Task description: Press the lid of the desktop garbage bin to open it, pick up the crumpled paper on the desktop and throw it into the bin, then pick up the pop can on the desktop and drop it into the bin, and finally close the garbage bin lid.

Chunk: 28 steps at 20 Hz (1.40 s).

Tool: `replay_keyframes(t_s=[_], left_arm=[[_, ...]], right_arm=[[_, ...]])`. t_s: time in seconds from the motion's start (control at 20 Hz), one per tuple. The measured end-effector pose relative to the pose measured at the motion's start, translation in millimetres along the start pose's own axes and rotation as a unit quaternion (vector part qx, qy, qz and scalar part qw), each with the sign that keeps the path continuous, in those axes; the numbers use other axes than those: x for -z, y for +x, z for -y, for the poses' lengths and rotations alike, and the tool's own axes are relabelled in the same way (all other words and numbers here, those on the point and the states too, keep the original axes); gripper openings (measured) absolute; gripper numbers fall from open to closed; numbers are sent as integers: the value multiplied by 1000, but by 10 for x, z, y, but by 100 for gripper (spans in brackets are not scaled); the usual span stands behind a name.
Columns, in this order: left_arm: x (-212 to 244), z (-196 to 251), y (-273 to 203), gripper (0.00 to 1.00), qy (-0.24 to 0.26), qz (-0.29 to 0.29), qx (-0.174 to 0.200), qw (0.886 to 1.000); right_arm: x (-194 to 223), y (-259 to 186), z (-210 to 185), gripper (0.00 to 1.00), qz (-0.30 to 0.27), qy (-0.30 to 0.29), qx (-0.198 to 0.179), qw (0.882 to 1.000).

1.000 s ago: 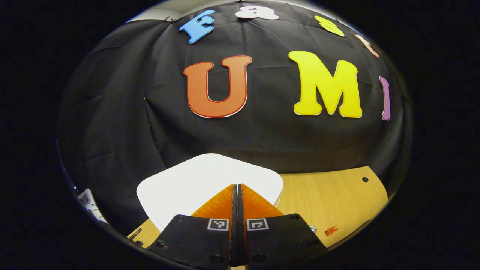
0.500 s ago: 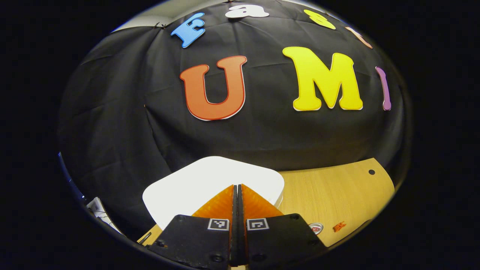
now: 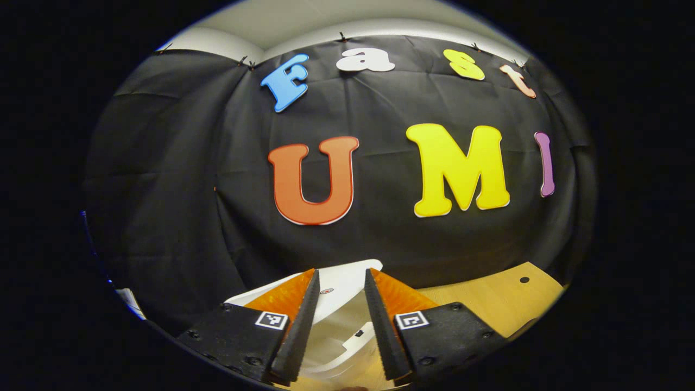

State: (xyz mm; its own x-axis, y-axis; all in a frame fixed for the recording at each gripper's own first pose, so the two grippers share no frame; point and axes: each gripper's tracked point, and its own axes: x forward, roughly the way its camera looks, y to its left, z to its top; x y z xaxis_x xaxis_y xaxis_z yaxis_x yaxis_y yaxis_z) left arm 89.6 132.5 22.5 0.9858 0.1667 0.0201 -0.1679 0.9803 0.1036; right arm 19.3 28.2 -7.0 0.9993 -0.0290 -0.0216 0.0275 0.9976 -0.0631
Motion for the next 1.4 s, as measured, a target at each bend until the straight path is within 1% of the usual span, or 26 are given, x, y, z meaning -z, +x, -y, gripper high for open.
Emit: replay_keyframes(t_s=[0.1, 0.15, 0.2, 0.25, 0.5, 0.7, 0.85, 1.0, 1.1, 1.25, 1.3, 1.4], left_arm=[[-123, 43, -65, 89, 5, 18, 8, 1000], [-156, 62, -94, 85, 5, 23, 11, 1000], [-191, 79, -111, 94, 5, 27, 14, 1000], [-198, 83, -118, 97, 4, 29, 15, 999], [-236, 92, -230, 98, 1, 31, 15, 999], [-272, 127, -346, 98, -7, 32, 22, 999], [-259, 149, -494, 98, -11, 29, 25, 999], [-230, 168, -634, 98, -11, 26, 31, 999], [-225, 163, -681, 98, -18, 25, 31, 999], [-175, 134, -728, 98, -24, 18, 27, 999], [-161, 132, -736, 98, -25, 14, 27, 999], [-140, 100, -762, 98, -26, 11, 25, 999]], right_arm=[[-9, -5, -25, 94, 0, 2, -1, 1000], [-21, -7, -45, 94, 0, 2, -3, 1000], [-17, -11, -67, 94, 1, 0, -6, 1000], [-16, -19, -84, 94, 2, -3, -7, 1000], [-21, -31, -120, 95, 5, -9, -11, 1000], [52, 15, -128, 94, -5, -10, -13, 1000], [224, 103, -196, 95, -29, -8, -23, 999], [546, 260, -310, 95, -74, -12, -36, 997], [873, 381, -426, 95, -116, -26, -53, 991], [1362, 560, -575, 95, -178, -52, -72, 980], [1558, 604, -617, 95, -204, -59, -78, 974], [1950, 639, -671, 95, -266, -69, -84, 958]])
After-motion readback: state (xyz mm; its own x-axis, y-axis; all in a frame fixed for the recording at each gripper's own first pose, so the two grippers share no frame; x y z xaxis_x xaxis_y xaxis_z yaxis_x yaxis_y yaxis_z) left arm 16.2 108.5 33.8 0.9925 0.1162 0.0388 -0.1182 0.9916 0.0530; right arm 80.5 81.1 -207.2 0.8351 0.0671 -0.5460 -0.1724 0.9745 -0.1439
